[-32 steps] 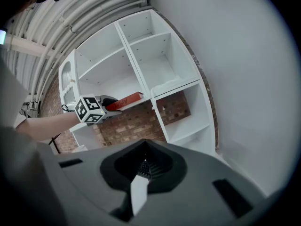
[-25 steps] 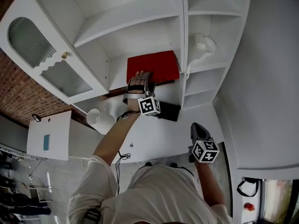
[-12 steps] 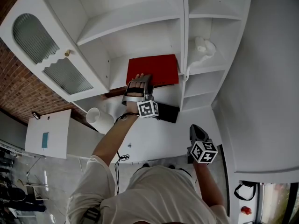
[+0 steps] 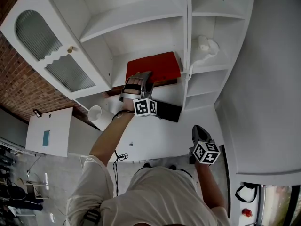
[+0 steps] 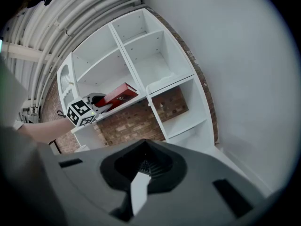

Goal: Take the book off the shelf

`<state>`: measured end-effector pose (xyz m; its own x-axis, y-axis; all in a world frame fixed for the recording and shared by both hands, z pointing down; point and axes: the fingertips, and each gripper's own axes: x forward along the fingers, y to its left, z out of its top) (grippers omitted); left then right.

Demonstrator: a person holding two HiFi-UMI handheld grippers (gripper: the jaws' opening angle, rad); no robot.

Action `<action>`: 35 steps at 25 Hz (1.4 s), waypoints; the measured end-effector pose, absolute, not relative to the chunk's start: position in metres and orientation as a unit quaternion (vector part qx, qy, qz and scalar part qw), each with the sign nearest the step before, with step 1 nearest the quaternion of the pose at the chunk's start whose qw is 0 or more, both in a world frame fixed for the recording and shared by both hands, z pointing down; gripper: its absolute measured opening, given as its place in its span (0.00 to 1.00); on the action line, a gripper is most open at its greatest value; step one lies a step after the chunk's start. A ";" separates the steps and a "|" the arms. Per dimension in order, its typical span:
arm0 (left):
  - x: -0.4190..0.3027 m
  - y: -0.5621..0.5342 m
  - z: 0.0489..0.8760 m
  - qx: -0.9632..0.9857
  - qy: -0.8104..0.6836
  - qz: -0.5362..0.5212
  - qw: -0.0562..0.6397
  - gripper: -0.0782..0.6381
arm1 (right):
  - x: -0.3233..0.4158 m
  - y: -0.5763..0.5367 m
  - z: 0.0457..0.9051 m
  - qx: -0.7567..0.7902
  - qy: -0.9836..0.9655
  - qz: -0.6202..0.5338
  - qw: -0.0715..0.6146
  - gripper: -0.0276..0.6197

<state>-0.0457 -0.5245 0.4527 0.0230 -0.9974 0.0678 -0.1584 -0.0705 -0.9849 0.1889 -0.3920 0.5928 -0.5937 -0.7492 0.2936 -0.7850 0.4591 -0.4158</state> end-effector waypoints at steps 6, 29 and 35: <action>-0.055 -0.513 0.431 -0.569 0.530 -0.448 0.441 0.32 | 0.188 -0.390 0.598 0.447 -0.851 0.273 0.032 0.05; -0.099 -0.389 0.369 -0.620 0.583 -0.315 0.420 0.31 | 0.096 -0.373 0.567 0.410 -0.880 0.234 0.055 0.05; -0.111 -0.342 0.365 -0.640 0.590 -0.278 0.406 0.31 | 0.069 -0.357 0.550 0.401 -0.888 0.216 0.062 0.05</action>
<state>-0.1112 -0.3420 0.3645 0.1497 -0.9811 -0.1228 -0.5288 0.0255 -0.8484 0.0689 -0.3568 0.5504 -0.6701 -0.6862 0.2830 -0.7396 0.5846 -0.3335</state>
